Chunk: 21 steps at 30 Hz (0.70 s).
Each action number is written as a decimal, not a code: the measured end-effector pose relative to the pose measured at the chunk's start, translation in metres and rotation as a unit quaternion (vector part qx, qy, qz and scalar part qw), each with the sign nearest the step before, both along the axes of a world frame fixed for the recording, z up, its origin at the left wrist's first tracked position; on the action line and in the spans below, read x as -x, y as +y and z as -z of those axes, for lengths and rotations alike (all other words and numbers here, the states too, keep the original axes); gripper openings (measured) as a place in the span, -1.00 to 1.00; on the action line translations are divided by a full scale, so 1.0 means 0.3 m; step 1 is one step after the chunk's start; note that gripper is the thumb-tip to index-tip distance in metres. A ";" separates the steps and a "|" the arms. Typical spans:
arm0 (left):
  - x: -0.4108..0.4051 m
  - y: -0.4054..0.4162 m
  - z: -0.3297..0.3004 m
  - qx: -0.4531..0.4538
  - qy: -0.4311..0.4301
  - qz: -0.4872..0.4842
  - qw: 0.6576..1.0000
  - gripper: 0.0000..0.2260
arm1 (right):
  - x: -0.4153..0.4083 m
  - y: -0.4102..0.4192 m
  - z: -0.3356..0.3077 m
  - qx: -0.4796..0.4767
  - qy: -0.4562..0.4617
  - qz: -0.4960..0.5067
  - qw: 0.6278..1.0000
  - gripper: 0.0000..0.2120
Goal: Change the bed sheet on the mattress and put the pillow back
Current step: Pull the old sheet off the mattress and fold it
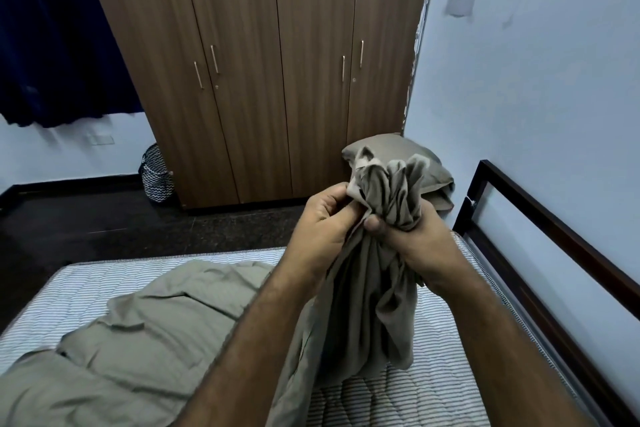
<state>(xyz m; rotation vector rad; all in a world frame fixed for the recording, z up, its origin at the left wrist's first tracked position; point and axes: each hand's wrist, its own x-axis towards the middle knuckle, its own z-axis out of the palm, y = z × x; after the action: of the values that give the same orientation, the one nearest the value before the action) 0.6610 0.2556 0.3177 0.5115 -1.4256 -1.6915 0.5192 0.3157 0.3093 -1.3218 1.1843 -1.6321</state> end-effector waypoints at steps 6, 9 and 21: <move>0.017 -0.009 0.013 -0.003 -0.018 -0.056 0.998 -0.79 | 0.016 -0.042 0.013 0.015 -0.003 0.135 0.991 -0.95; 0.033 0.025 0.029 0.141 -0.055 -0.137 0.979 -0.70 | 0.024 -0.060 0.005 0.015 -0.040 0.179 0.983 -0.87; 0.055 0.062 0.108 0.376 -0.204 -0.290 0.856 -0.79 | -0.036 -0.063 -0.078 0.055 -0.051 0.152 0.986 -0.84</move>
<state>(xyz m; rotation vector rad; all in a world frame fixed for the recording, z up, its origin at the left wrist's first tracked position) 0.6444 0.2741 0.2853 0.7659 -1.8428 -0.4811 0.5301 0.2968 0.3327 -1.1484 1.2977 -1.9832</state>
